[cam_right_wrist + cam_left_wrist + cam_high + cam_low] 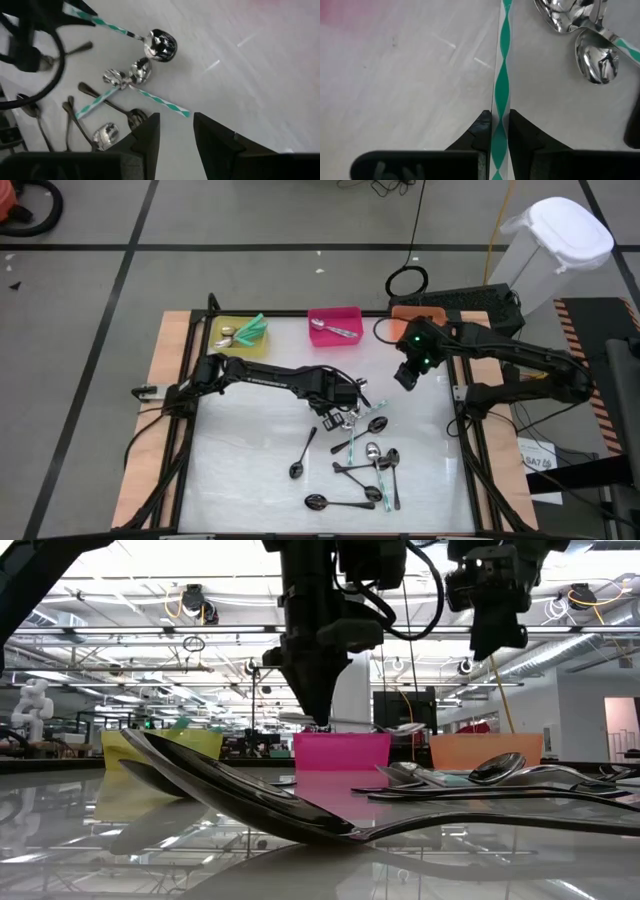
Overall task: Sort silverware by color (type)
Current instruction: Put the white patterned spoon into the pink bin
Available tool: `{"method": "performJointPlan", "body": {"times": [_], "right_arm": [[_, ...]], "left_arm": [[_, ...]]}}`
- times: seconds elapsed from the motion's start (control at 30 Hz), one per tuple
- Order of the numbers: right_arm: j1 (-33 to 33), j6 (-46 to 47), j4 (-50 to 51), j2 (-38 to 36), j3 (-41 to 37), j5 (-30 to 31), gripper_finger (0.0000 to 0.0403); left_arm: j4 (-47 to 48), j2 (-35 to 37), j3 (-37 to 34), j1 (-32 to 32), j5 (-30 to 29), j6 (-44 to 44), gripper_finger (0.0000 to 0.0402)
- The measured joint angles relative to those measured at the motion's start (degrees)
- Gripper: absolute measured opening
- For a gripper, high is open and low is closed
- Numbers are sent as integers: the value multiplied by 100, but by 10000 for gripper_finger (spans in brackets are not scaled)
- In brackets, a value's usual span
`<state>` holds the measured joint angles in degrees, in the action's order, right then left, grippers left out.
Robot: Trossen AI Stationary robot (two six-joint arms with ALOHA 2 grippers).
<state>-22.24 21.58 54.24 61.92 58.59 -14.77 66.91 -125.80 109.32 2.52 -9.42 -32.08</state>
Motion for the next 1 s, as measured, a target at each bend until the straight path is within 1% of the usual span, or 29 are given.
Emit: {"method": "performJointPlan", "body": {"times": [0.27, 0.37, 0.6, 0.67, 0.83, 0.9, 0.97, 1.0], "right_arm": [[-4, 327, -15, -694, 2, 520, 116], [-7, 331, -66, -867, 2, 619, 116], [-7, 330, -252, -983, 2, 616, 116], [-7, 326, -332, -987, 2, 614, 116], [-7, 325, -343, -993, 2, 750, 116], [-7, 314, -351, -991, 2, 752, 116], [-7, 292, -391, -991, 2, 750, 116], [-7, 281, -430, -991, 2, 750, 116]], "left_arm": [[33, 106, 5, 0, 88, -176, 37], [84, 166, 156, -16, 62, -255, 37], [104, 179, 1103, -160, -187, -93, 37], [270, 179, 1413, -232, -305, -108, 37], [1014, 179, 2258, -356, -857, -303, 37], [1119, 182, 2577, -381, -1097, -307, 37], [912, 357, 2515, -422, -1202, -348, 37], [959, 440, 2510, -431, -1239, -407, 37]]}}
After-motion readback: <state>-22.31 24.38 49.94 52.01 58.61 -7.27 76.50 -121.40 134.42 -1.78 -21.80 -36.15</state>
